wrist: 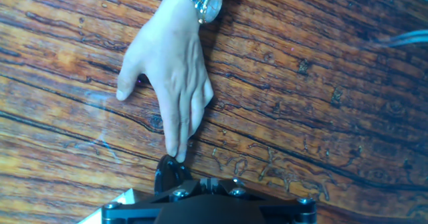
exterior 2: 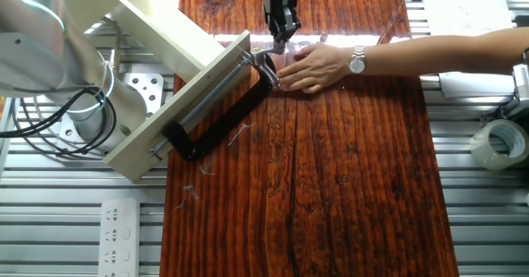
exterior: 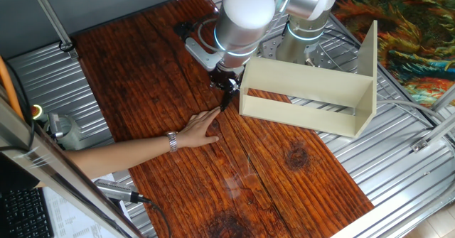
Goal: Turn off the water tap
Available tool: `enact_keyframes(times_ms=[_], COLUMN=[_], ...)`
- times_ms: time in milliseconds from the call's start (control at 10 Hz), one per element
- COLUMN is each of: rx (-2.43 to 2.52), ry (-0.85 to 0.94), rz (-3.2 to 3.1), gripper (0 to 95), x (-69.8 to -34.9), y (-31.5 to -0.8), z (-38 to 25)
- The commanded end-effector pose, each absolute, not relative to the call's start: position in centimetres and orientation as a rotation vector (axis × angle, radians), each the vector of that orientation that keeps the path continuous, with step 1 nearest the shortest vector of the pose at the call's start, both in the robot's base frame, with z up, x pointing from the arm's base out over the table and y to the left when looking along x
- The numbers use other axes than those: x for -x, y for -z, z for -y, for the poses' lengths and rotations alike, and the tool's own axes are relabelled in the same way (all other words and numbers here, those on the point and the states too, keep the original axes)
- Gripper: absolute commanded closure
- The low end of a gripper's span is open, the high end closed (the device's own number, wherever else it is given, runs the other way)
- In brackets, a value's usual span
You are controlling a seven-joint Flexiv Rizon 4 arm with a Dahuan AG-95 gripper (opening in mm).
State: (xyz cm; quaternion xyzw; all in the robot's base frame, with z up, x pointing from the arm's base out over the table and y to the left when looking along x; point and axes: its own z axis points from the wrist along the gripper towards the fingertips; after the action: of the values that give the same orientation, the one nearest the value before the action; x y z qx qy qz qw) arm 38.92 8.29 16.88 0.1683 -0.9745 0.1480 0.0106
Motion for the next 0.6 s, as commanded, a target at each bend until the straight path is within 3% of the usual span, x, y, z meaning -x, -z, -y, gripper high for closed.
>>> enact_keyframes(times_ms=[100,600], rx=[-0.549,-0.628], ry=[-0.485,-0.437], rz=[3.034,3.047], gripper=[95.0,95.0], x=[-38.9,-38.4], y=[-16.9,-17.3], z=[-8.3,-7.2])
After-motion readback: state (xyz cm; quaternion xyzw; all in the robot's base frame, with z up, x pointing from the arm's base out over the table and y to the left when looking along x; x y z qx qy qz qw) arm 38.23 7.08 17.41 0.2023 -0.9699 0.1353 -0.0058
